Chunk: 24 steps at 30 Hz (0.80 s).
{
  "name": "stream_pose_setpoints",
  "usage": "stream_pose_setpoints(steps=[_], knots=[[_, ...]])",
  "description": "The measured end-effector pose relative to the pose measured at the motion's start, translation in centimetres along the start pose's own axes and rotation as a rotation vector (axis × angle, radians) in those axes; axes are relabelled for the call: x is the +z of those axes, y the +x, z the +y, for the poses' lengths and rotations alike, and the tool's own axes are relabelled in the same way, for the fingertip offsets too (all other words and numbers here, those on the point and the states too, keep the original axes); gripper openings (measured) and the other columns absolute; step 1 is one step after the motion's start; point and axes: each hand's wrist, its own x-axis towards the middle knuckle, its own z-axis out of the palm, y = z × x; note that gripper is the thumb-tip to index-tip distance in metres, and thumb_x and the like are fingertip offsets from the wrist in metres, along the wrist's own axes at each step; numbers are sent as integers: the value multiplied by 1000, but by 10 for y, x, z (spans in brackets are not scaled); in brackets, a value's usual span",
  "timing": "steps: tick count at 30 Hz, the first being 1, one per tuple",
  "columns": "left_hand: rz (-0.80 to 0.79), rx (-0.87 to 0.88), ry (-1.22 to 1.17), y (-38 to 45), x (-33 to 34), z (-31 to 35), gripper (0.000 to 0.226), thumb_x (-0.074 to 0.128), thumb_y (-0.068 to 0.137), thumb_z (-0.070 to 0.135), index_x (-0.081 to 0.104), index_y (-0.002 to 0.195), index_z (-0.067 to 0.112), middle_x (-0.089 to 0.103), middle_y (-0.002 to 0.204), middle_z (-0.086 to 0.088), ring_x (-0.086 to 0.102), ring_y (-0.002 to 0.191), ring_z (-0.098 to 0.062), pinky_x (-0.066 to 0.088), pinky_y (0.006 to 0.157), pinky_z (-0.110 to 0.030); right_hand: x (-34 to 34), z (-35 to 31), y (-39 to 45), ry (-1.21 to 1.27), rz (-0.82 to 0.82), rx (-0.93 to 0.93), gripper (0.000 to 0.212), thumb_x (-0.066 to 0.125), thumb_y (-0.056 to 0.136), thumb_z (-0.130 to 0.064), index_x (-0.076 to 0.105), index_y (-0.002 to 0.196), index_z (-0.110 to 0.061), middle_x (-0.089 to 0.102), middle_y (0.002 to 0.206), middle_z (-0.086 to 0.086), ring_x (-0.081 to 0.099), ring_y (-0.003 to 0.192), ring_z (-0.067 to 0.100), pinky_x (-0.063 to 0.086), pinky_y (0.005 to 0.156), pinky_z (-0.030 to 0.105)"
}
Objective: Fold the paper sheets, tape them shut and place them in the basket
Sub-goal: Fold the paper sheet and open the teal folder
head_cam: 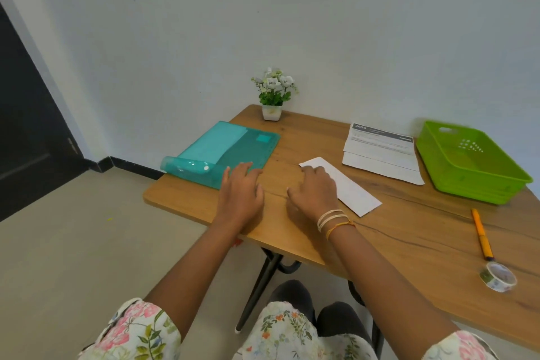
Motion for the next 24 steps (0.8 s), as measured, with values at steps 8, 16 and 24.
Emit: stream_pose_setpoints(steps=[8,16,24], knots=[[-207,-135,241,24,-33,-65,62,58,84,31,37,141,21,43,139,-8,32,136,-24,3,112,-64,22,-72,14,274,-236,-201,63,63,80,-22,42,138,-13,51,135,11,49,123,25,43,103,39],[-179,-177,278,21,-37,-82,59,62,87,23,38,140,25,51,125,-6,48,118,-24,13,113,-59,47,-119,25,172,-258,-240,66,72,80,-39,45,133,-11,55,129,9,53,118,27,46,97,38],[56,-164,142,22,-46,-85,43,55,87,7,55,129,20,54,129,-6,50,120,-22,9,115,-54,47,-101,23,247,-234,-248,31,62,77,-4,68,105,-15,69,102,9,63,100,29,49,82,30]])
